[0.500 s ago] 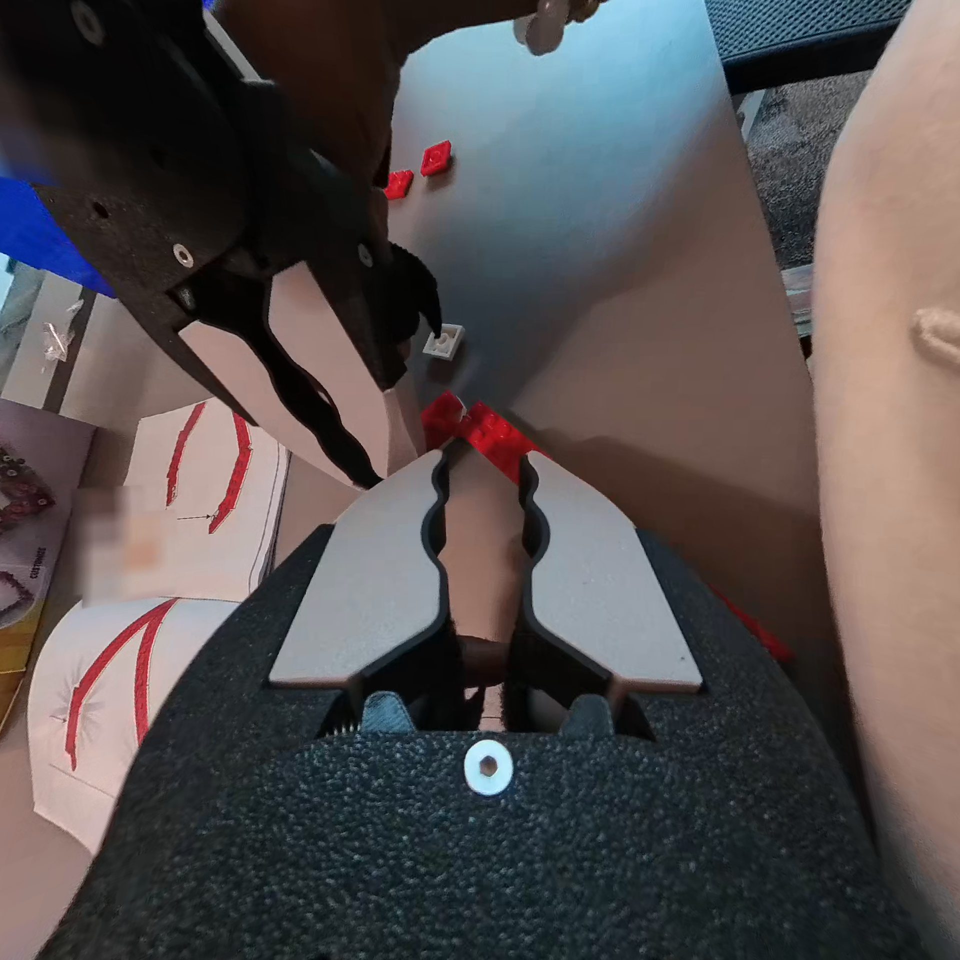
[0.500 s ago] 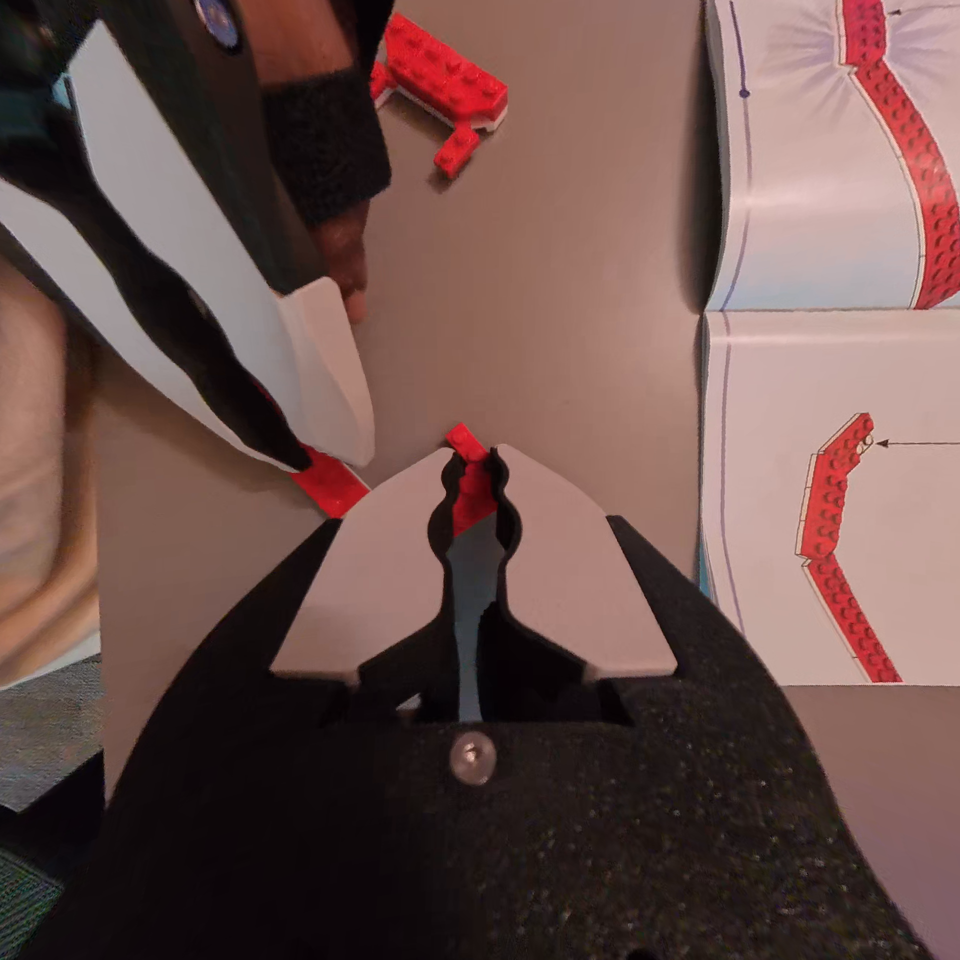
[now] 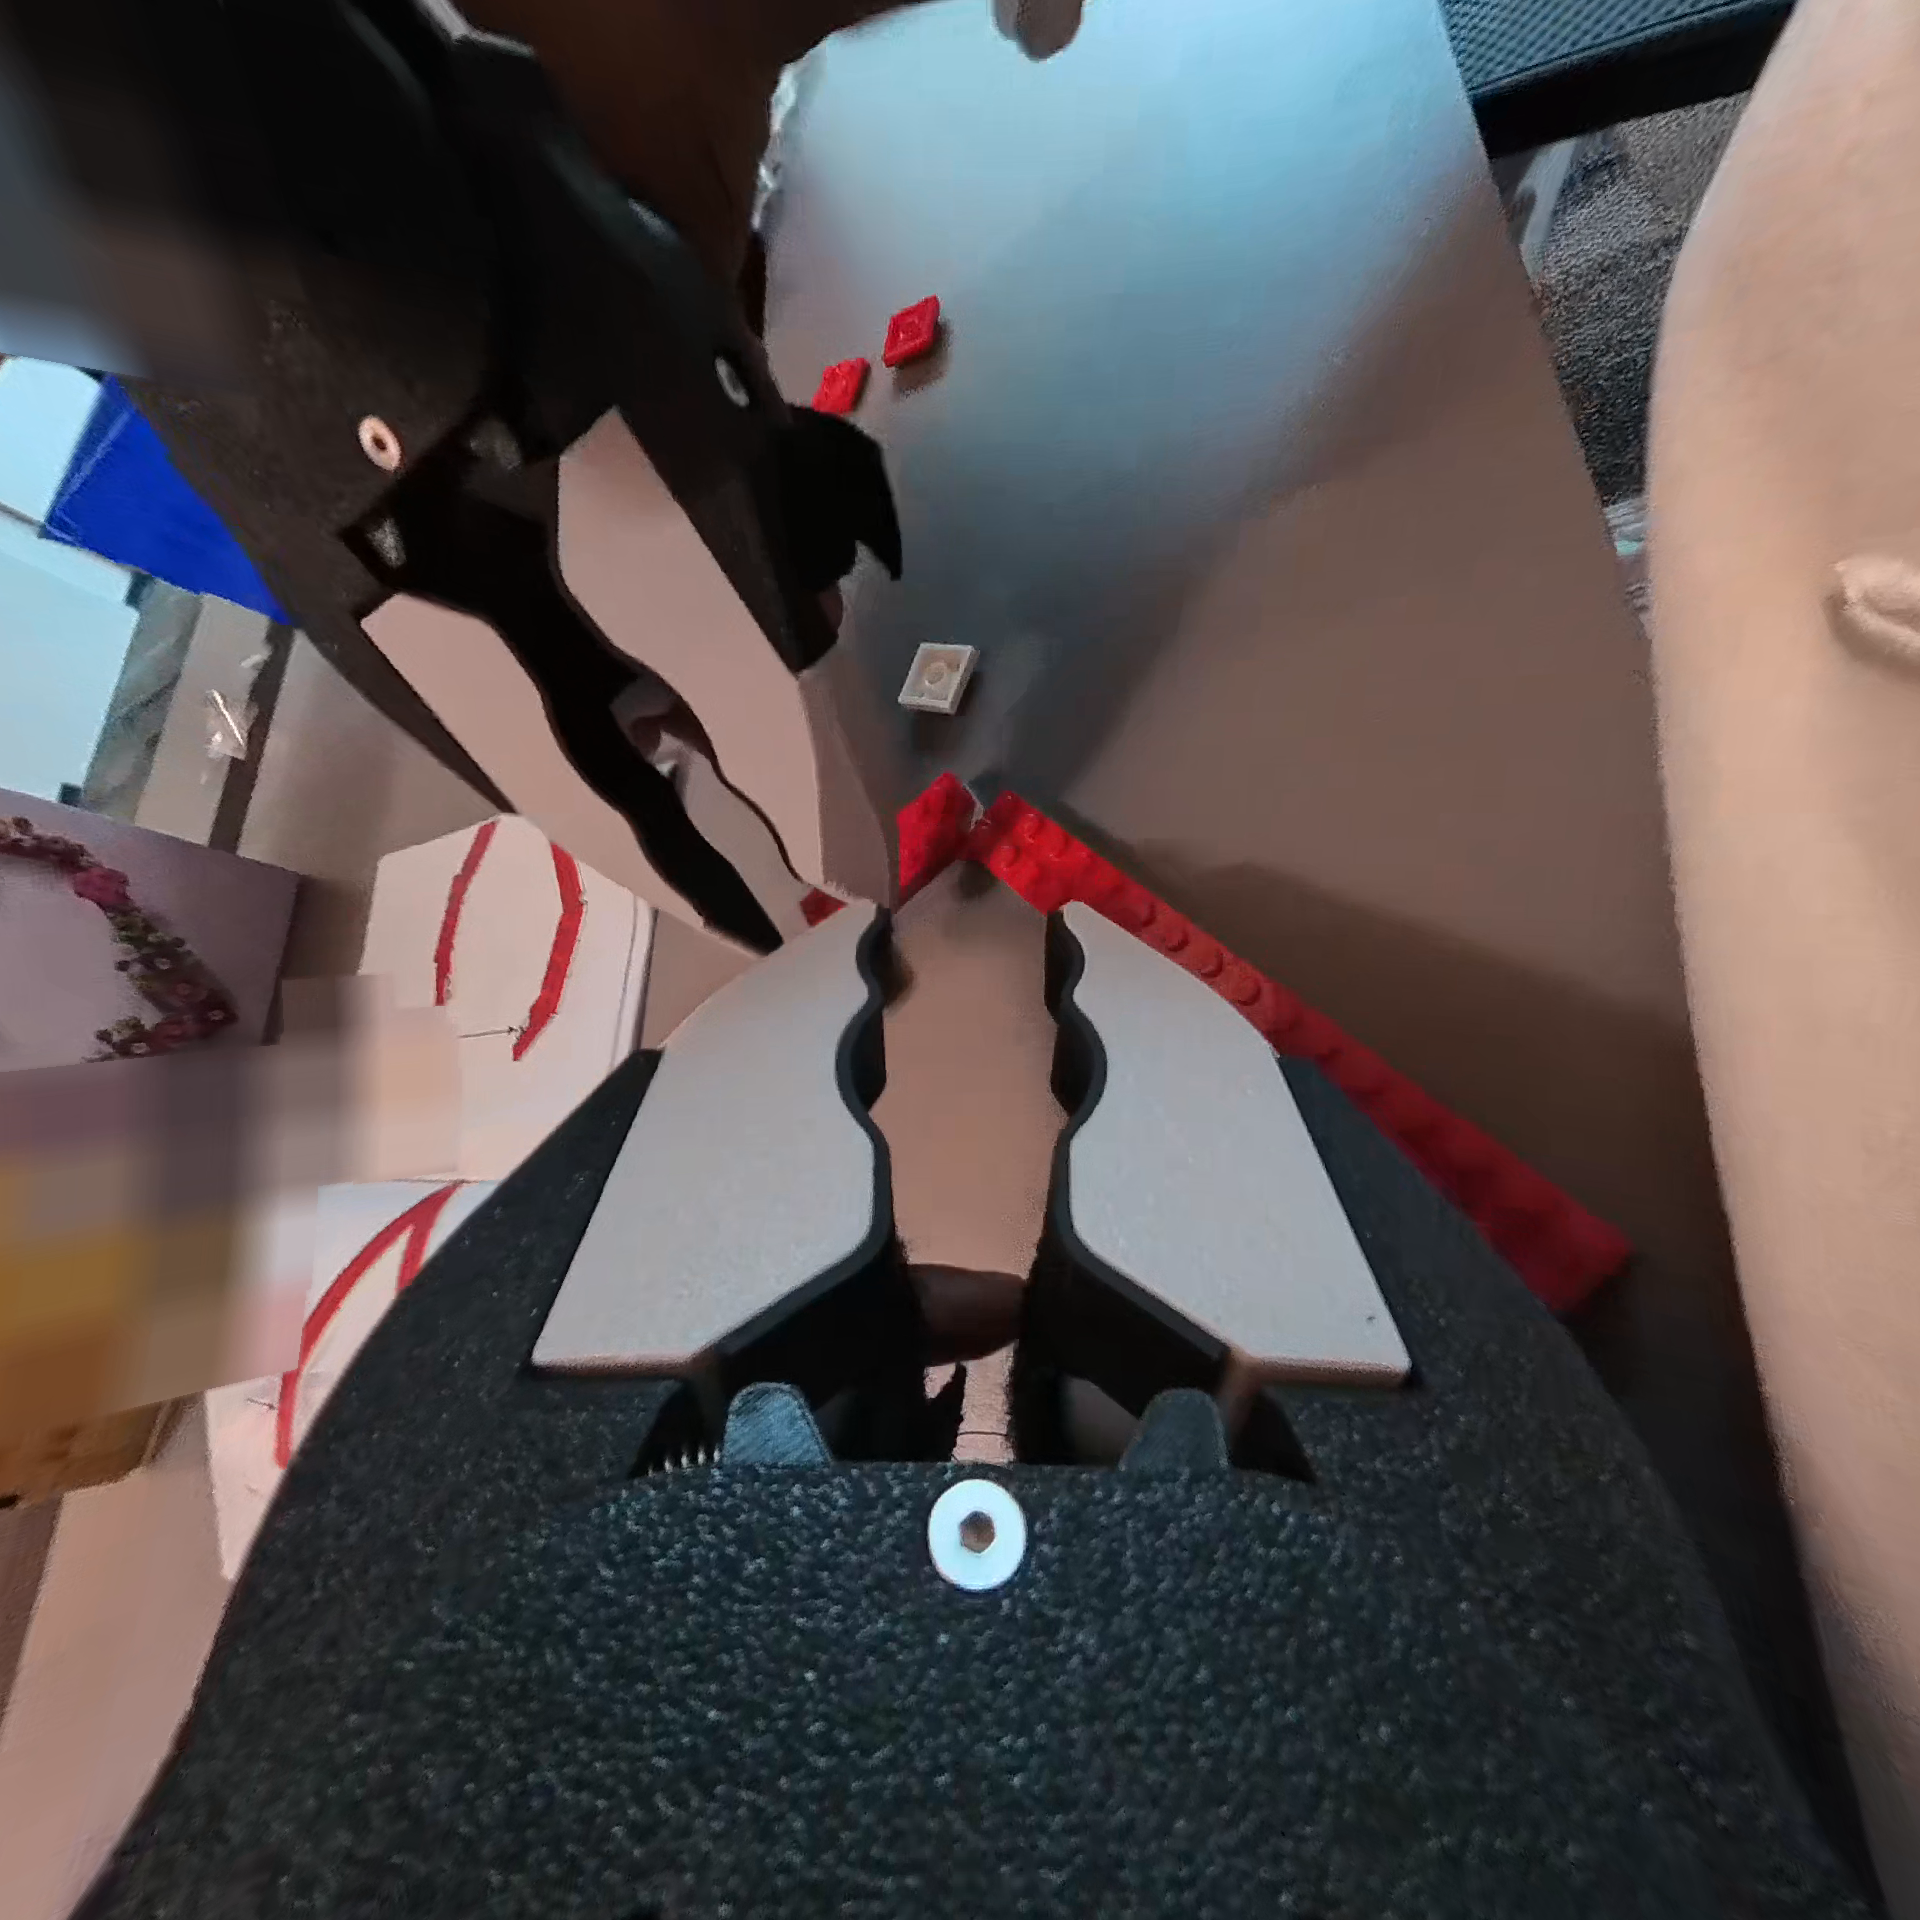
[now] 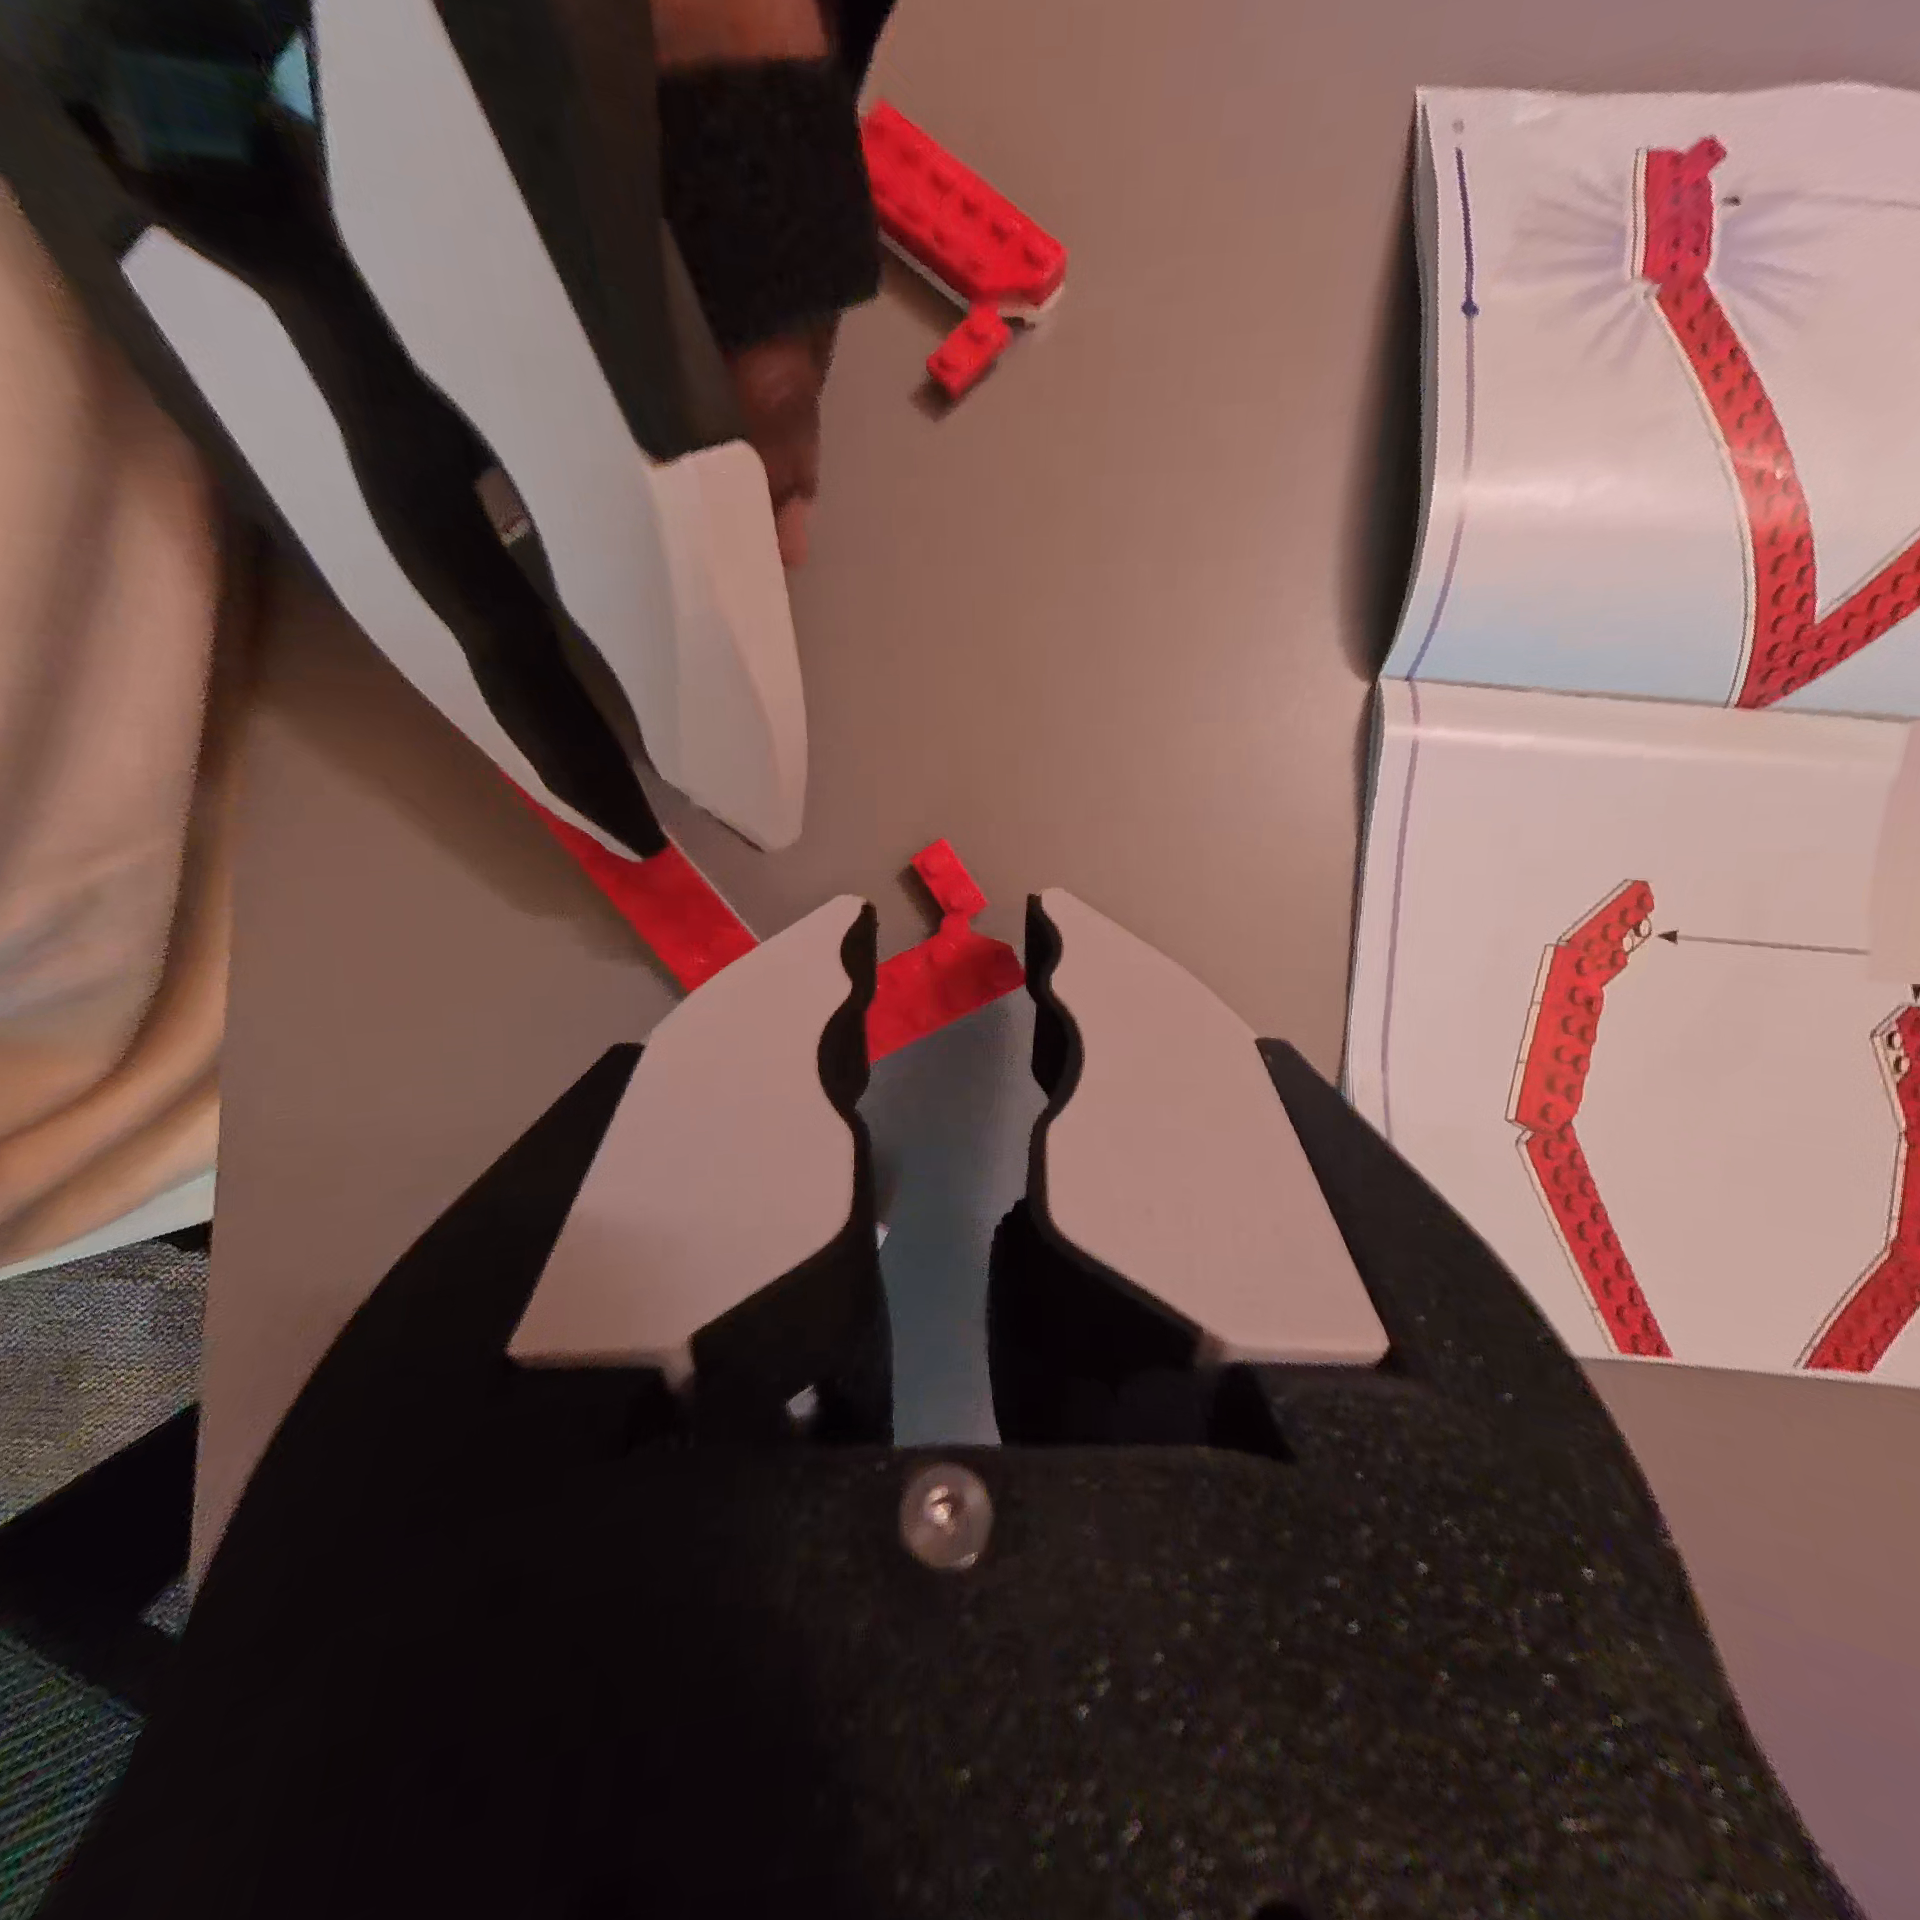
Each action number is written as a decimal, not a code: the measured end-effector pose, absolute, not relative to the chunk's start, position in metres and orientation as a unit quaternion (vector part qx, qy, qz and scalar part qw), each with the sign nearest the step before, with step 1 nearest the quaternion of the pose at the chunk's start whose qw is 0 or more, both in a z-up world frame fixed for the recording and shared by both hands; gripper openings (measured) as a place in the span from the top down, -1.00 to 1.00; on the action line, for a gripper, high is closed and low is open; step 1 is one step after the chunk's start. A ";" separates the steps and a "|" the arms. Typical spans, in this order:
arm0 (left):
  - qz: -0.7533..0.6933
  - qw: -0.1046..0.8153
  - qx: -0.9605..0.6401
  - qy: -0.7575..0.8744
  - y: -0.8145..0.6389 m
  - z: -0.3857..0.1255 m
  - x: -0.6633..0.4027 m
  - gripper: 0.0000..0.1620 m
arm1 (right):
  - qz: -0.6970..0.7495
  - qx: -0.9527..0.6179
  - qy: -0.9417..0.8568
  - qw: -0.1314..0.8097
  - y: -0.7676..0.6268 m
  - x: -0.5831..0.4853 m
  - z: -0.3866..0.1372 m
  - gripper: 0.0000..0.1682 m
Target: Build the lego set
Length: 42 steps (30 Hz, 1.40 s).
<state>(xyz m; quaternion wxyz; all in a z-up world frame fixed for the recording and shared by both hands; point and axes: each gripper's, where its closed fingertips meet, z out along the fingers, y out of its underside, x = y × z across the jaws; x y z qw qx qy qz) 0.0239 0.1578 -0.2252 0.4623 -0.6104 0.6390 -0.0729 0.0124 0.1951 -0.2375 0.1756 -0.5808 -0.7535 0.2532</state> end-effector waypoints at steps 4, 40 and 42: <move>-0.037 0.479 -0.586 0.652 0.163 -0.223 0.040 0.70 | 0.225 -0.572 -0.773 0.161 0.198 0.009 -0.246 0.75; -0.024 0.467 -0.642 0.608 0.172 -0.240 0.035 1.00 | 0.277 -0.656 -0.691 0.123 0.192 0.006 -0.252 0.88; -0.026 0.464 -0.644 0.607 0.172 -0.241 0.035 1.00 | 0.277 -0.666 -0.681 0.124 0.192 0.006 -0.252 0.88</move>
